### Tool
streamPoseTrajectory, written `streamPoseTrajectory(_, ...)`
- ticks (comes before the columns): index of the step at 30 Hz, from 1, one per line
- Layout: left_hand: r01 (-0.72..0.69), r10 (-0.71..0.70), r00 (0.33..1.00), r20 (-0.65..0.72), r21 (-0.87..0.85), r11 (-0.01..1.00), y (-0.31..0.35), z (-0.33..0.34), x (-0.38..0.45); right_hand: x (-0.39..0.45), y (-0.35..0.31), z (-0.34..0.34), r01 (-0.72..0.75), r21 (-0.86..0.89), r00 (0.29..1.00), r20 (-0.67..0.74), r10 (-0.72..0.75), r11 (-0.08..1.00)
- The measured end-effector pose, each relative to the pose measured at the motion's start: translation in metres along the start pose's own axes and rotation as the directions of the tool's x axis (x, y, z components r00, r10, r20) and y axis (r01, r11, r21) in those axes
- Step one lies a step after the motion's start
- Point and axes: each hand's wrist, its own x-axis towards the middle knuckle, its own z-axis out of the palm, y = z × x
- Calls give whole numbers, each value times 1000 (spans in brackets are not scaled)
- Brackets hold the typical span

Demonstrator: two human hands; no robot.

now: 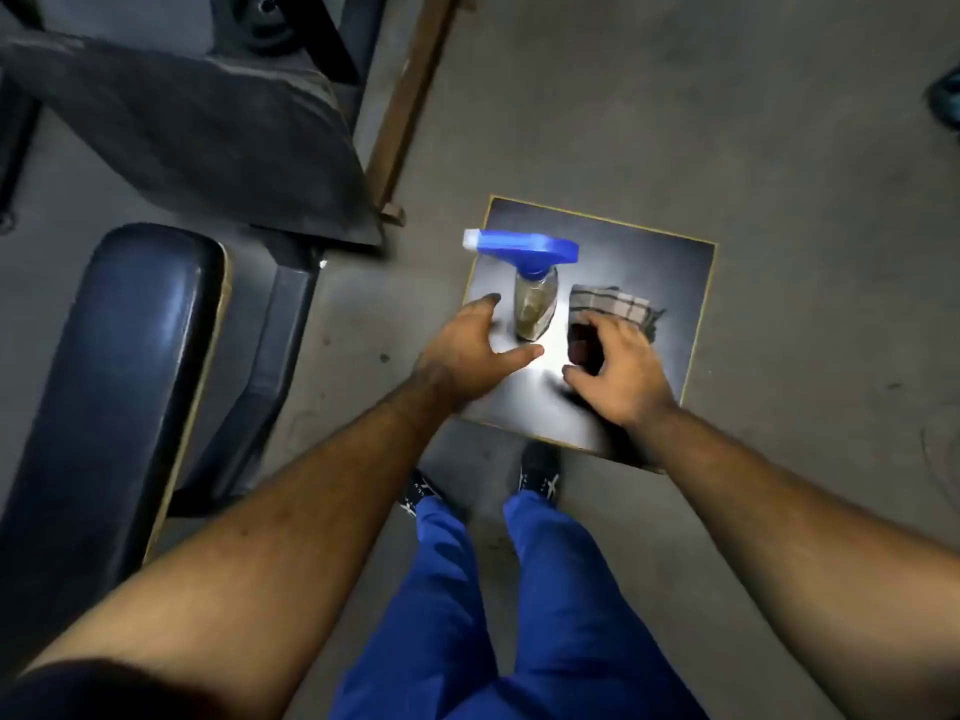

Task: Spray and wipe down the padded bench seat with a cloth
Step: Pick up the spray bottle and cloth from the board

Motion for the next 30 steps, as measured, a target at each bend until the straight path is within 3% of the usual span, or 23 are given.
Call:
streamPoseTrajectory(2, -11, 6, 998, -63, -68, 998, 6, 7, 12, 14, 8, 0, 12, -80, 999, -36, -15, 997)
streamPoseTrajectory(7, -28, -18, 984, -179, -248, 968, 9, 26, 29, 39, 34, 22, 20, -144, 997, 70, -10, 989)
streamPoseTrajectory(15, -3, -26, 974, -227, -126, 992, 7, 40, 46, 51, 44, 33, 77, -258, 996, -13, -83, 963)
streamPoseTrajectory(23, 10, -90, 954, -285, -270, 963, 13, 23, 13, 38, 7, 16, 35, 33, 993, -118, -31, 999)
streamPoseTrajectory(30, 123, -277, 890, -362, -395, 910, -35, -31, -50, 9, -72, 34, 211, 145, 977, -55, -205, 967)
